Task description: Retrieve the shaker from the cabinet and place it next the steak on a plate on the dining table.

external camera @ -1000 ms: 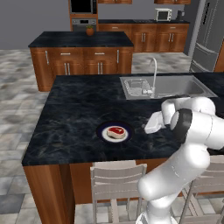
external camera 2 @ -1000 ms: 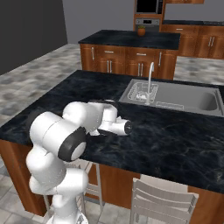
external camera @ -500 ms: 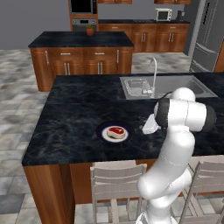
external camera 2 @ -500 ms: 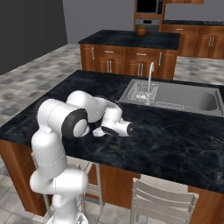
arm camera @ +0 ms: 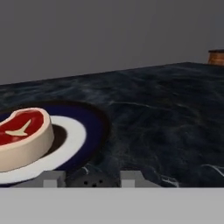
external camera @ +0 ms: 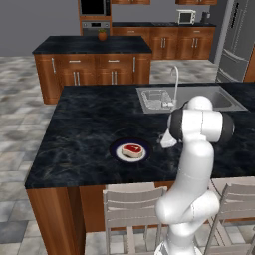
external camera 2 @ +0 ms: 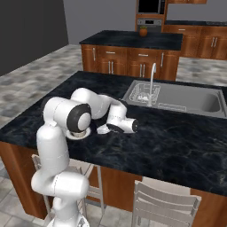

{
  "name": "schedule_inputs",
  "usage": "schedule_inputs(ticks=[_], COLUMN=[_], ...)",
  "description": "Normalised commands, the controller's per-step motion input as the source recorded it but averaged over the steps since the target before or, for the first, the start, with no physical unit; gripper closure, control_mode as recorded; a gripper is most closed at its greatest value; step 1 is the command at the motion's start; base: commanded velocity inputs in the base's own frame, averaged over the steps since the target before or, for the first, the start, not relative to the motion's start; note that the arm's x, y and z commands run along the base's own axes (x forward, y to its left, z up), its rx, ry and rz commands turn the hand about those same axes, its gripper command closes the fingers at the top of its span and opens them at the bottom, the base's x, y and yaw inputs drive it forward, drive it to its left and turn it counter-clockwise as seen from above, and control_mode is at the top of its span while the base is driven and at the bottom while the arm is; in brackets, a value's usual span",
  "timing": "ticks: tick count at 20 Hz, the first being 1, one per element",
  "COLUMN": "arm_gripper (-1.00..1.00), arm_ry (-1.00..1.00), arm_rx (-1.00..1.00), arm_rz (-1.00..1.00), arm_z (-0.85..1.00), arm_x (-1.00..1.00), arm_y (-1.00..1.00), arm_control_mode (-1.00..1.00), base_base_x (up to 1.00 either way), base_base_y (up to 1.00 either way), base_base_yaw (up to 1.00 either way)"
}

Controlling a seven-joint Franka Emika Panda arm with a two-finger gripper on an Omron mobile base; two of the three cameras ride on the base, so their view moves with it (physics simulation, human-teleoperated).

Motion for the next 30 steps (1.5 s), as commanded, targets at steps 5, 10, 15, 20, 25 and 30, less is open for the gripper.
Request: schedule_inputs(ticks=[5, 10, 15, 20, 25, 30], arm_gripper=[-1.0, -1.0, -1.0, -1.0, -1.0, -1.0], arm_ry=[-0.02, -0.09, -0.1, -0.1, -0.1, -0.2], arm_rx=[0.0, -0.01, -0.03, -0.01, 0.0, 0.0], arm_rz=[0.07, 0.06, 0.04, 0.01, 0.07, 0.16], arm_z=[-0.28, -0.22, -0.08, 0.05, 0.55, 0.99], arm_x=[-0.11, -0.37, -0.53, -0.39, -0.18, -0.25], arm_y=[0.0, 0.0, 0.0, -0.01, -0.17, -0.34], arm_control_mode=[-1.0, -1.0, -1.0, -1.0, -1.0, -1.0], base_base_x=[0.0, 0.0, 0.0, 0.0, 0.0, 0.0], base_base_y=[0.0, 0.0, 0.0, 0.0, 0.0, 0.0], base_base_yaw=[0.0, 0.0, 0.0, 0.0, 0.0, 0.0])
